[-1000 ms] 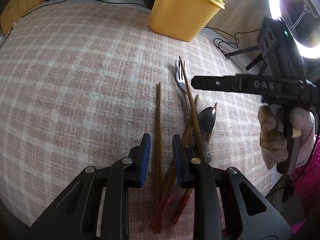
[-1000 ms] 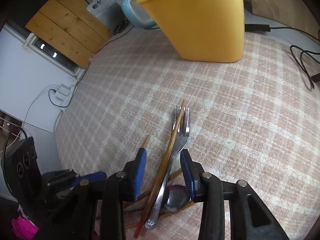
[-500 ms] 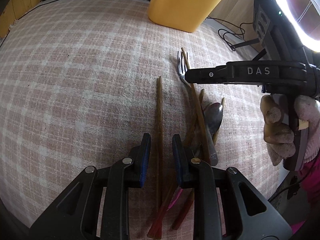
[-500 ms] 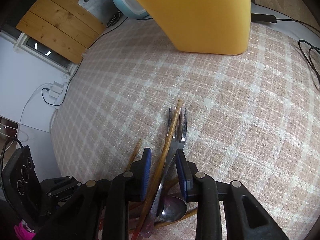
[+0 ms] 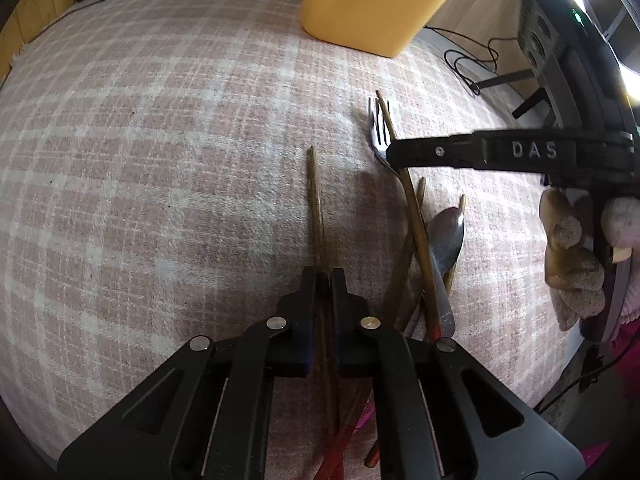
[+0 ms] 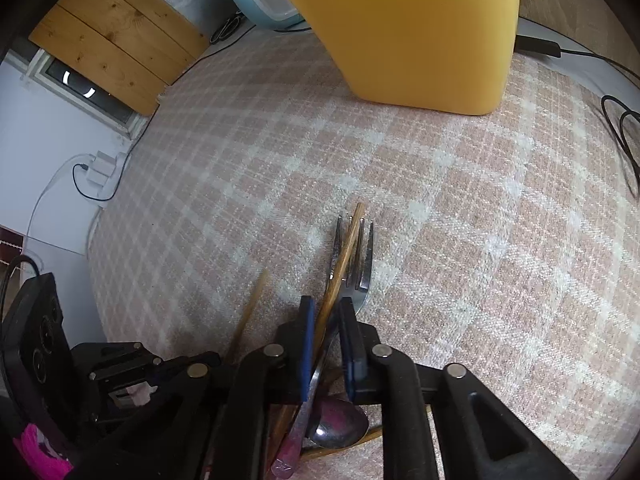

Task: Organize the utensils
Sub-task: 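Move left tool to the pile and grasp a wooden chopstick, then lift chopstick with left tool while right tool lifts another chopstick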

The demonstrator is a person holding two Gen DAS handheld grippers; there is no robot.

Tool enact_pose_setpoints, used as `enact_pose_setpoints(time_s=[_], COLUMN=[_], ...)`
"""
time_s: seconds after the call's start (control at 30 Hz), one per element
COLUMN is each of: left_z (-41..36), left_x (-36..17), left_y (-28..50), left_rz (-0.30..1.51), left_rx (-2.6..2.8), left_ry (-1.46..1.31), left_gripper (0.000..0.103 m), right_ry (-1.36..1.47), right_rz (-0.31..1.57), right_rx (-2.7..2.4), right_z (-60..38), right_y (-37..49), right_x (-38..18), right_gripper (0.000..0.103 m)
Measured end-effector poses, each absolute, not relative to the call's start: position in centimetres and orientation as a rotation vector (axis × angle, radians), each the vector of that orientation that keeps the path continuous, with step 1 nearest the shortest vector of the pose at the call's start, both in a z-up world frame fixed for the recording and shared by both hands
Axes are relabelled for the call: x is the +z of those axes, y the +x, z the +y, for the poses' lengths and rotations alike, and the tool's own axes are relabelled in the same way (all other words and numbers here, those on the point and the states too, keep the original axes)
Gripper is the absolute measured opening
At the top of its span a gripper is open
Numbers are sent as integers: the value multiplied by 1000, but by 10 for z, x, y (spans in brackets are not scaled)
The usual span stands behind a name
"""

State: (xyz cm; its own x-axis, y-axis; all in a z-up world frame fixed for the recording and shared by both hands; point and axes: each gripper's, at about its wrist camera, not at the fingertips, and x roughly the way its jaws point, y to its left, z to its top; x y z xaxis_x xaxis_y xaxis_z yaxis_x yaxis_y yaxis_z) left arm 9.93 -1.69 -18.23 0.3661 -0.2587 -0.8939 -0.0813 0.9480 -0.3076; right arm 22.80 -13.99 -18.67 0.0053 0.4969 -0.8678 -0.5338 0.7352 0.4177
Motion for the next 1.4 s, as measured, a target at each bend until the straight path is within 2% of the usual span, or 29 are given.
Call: enact_pose_setpoints(time_s=[0.33,1.0,1.4], left_z=[9,39,46], left_x=[-172,-101,-63], left_y=[98,114,132], left_rz=[1153,981,900], left_rx=[-113,-180,-251], left_ry=[-394,-360,-317], left_gripper=[4,4,4], right_ry=[13,95,140], right_rz=[1299,1065,963], right_rx=[804,710,633], right_z=[-148,-202,-220], right_y=[224,192,174], right_x=[-174,-97,-71], right_gripper=[6,4,4])
